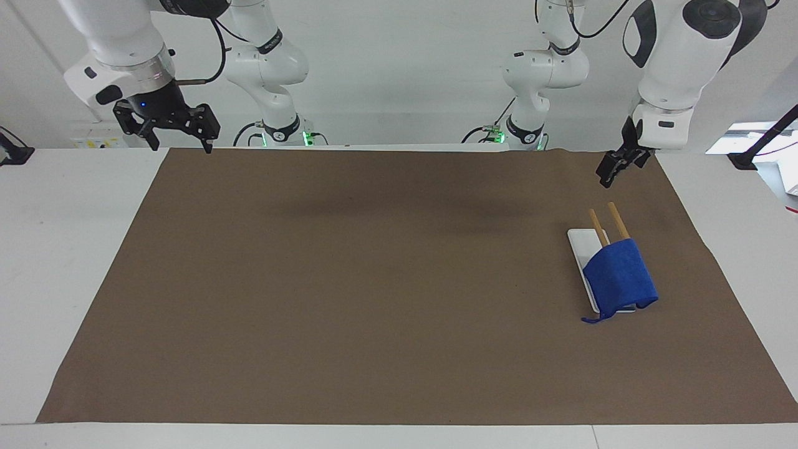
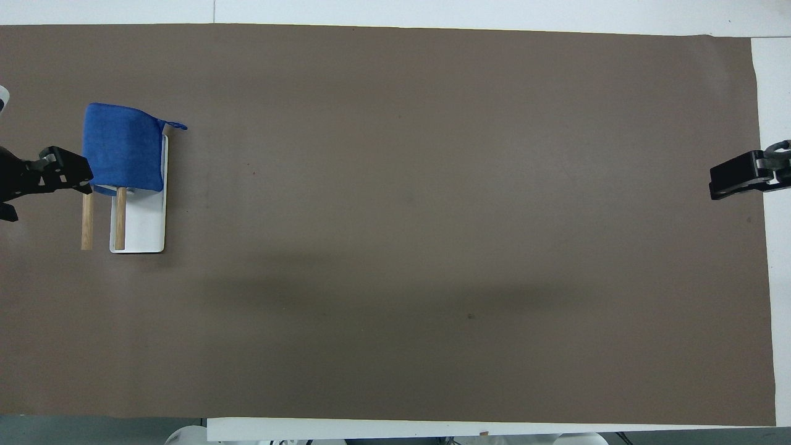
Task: Right arm passes towel to left arm to hang
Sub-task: 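Release the towel onto the rack and draw the left gripper back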
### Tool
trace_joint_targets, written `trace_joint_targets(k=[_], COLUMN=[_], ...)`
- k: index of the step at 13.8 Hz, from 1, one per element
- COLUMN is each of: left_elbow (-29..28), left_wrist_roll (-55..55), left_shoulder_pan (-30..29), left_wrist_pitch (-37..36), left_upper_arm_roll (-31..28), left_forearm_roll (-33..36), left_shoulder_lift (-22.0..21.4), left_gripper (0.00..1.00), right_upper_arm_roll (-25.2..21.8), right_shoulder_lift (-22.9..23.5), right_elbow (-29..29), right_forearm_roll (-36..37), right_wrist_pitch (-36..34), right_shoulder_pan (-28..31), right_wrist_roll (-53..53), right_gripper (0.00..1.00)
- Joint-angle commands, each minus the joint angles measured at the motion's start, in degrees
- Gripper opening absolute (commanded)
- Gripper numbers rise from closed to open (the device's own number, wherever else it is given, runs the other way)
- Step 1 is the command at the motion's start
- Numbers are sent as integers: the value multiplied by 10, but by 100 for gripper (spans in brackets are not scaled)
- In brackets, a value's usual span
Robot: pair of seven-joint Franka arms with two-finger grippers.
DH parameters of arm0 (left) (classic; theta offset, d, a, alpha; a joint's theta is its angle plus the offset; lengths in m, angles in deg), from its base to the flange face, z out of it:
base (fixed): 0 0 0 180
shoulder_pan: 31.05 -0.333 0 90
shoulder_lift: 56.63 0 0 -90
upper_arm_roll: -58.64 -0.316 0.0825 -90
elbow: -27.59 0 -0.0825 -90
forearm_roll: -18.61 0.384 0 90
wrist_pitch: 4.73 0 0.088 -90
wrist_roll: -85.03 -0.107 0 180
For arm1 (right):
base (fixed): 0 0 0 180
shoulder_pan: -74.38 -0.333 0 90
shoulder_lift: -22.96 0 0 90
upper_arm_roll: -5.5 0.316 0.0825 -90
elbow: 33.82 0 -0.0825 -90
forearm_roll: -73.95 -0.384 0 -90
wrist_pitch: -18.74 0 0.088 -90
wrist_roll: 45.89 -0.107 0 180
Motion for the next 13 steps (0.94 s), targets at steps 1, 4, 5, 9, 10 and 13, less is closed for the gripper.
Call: trace_joint_targets(k=[1, 4, 5, 9, 10, 13], left_elbow=[97, 122, 122, 125, 125, 129], left_wrist_roll=[-106, -201, -230, -251, -251, -249], left_shoulder_pan=[-24, -71, -72, -67, -66, -66], left_wrist_pitch=[-71, -86, -86, -91, -91, -90], left_upper_arm_roll=[-4, -4, -4, -1, 1, 3], left_forearm_roll=[-28, -80, -79, -74, -74, -75], left_shoulder_lift=[56, 72, 71, 72, 73, 73], left_gripper=[100, 100, 100, 100, 100, 100], right_upper_arm_roll=[2, 2, 2, 2, 2, 2], right_shoulder_lift=[-14, -14, -14, -14, -14, -14], right_elbow=[16, 16, 16, 16, 16, 16], right_forearm_roll=[-3, -3, -3, -3, -3, -3], right_wrist_pitch=[1, 0, 0, 0, 1, 0], right_shoulder_pan=[4, 3, 4, 4, 4, 4], right_wrist_roll=[14, 14, 14, 14, 14, 14], right_gripper=[100, 100, 100, 100, 100, 100])
